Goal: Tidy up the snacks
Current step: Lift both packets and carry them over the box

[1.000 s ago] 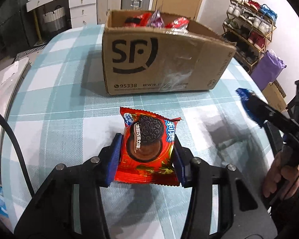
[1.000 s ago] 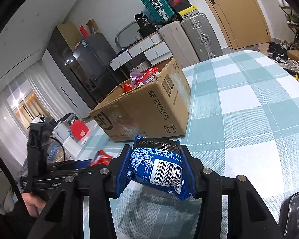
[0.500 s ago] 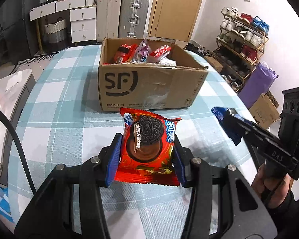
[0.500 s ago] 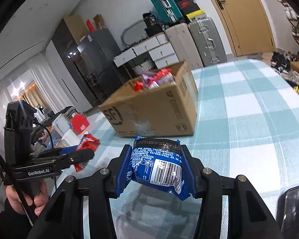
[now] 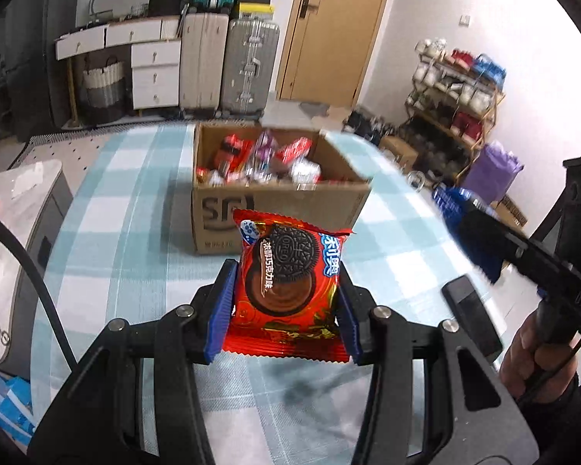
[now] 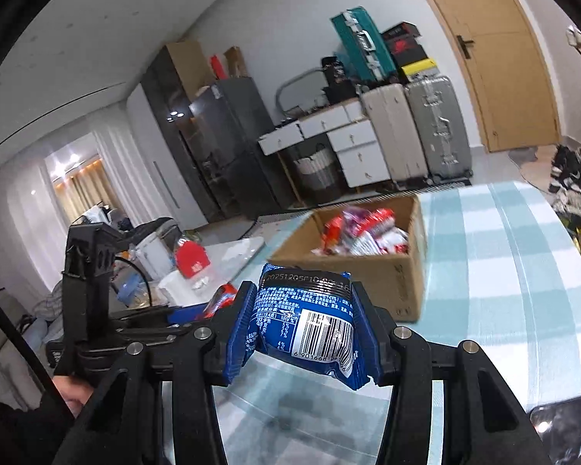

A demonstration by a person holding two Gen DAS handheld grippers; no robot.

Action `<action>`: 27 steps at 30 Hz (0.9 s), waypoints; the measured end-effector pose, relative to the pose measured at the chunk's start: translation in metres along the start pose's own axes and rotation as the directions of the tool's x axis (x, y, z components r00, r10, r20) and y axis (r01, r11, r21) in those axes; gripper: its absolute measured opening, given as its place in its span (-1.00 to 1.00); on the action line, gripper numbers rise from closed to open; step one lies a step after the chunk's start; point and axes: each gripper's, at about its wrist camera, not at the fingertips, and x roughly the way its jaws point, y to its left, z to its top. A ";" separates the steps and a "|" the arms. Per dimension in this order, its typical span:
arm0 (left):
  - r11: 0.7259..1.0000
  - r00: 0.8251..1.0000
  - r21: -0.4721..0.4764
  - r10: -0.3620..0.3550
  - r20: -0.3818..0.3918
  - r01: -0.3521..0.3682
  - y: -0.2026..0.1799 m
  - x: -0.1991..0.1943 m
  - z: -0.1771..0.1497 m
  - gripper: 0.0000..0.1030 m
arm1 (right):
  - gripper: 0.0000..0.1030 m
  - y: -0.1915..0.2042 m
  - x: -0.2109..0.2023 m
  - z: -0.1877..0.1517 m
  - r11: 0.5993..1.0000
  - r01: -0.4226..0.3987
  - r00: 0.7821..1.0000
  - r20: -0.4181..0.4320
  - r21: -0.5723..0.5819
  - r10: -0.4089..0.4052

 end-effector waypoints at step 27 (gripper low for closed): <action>0.997 0.995 0.042 -0.068 0.069 0.065 -0.001 -0.034 0.115 -0.14 | -0.05 0.030 -0.003 0.107 0.993 -0.052 0.997 0.046 -0.109 0.058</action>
